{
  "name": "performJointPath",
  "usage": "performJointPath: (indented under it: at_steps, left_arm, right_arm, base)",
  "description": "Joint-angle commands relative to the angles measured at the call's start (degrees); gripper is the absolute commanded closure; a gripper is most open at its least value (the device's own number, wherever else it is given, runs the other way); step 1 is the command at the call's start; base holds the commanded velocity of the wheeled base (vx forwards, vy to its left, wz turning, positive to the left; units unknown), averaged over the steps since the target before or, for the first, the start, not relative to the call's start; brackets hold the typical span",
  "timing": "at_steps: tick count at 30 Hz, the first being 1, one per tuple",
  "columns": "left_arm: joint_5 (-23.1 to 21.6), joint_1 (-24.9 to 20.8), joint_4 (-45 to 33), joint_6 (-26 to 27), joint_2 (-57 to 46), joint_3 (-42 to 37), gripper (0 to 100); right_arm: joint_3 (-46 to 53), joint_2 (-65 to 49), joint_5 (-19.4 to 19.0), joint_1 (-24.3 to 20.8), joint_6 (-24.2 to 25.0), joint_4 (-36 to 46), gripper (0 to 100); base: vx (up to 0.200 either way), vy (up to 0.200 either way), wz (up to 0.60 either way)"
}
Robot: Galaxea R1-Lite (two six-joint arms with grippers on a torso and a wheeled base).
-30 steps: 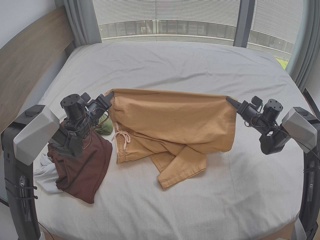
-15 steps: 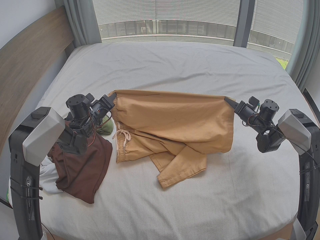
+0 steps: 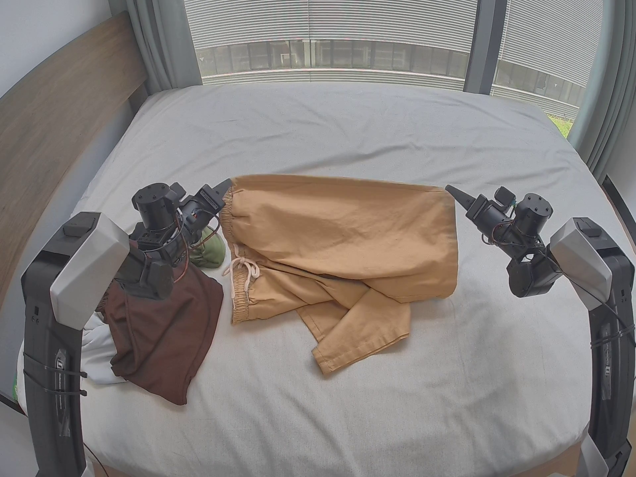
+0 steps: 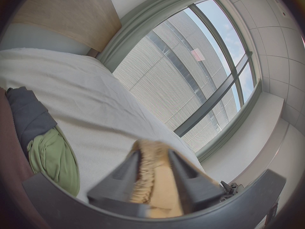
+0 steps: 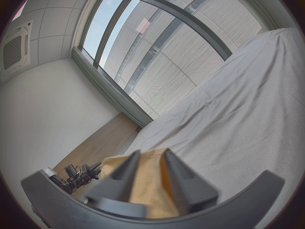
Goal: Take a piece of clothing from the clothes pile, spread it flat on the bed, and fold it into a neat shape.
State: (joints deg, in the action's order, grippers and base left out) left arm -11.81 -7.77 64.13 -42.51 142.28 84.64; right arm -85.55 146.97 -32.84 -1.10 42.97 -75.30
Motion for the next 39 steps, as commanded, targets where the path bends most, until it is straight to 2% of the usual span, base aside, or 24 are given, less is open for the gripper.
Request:
performJointPath:
  at_steps: [1,8,12,13,17,21,24,26,27,29,33,39]
  left_arm:
    - [0.7,0.0,-1.1,-1.2,0.5,2.7,0]
    - [4.9,-1.1,-9.1,-2.0,0.5,6.4,0]
    - [7.1,-1.1,-9.3,-1.9,-0.2,5.4,0]
    - [7.4,-1.1,-8.8,-1.8,-1.7,2.7,0]
    - [6.9,-1.3,-6.4,-1.0,-7.5,-7.7,0]
    - [5.0,-0.9,-1.5,2.6,-12.4,-19.2,0]
    - [1.4,-0.4,4.1,4.7,-14.8,-29.1,0]
    - [1.0,-0.4,4.7,5.2,-15.0,-30.2,0]
    - [-1.0,0.6,7.0,8.5,-16.2,-35.7,0]
    - [-2.7,1.1,9.1,11.3,-17.1,-39.9,0]
    - [-3.8,1.1,10.9,13.8,-16.8,-42.5,0]
    - [-3.3,1.2,14.5,16.4,-12.5,-42.7,0]
  right_arm:
    - [-1.4,1.4,-0.2,0.8,0.0,0.1,0]
    - [7.9,-3.2,-0.2,0.4,-1.5,-1.5,0]
    - [15.5,-6.0,-0.2,-0.2,-2.9,-3.9,0]
    - [20.7,-8.2,-0.3,-1.1,-3.8,-5.1,0]
    - [31.4,-11.5,-0.3,-3.5,-4.6,-9.5,0]
    - [40.2,-12.8,-0.2,-6.0,-4.7,-13.1,0]
    - [43.7,-12.2,-0.2,-7.6,-5.9,-13.1,0]
    - [44.1,-12.1,-0.2,-7.7,-6.1,-13.2,0]
    - [45.6,-11.9,-0.4,-8.7,-6.6,-13.1,0]
    - [46.7,-11.2,-0.4,-9.6,-6.8,-13.1,0]
    - [47.2,-8.3,-0.2,-10.9,-8.0,-13.1,0]
    - [50.1,-6.6,-0.3,-11.8,-9.0,-13.1,0]
  base:
    - [0.0,0.0,0.0]
    - [0.0,0.0,0.0]
    - [0.0,0.0,0.0]
    - [0.0,0.0,0.0]
    - [0.0,0.0,0.0]
    - [0.0,0.0,0.0]
    - [0.0,0.0,0.0]
    - [0.0,0.0,0.0]
    - [0.0,0.0,0.0]
    - [0.0,0.0,0.0]
    - [0.0,0.0,0.0]
    - [0.0,0.0,0.0]
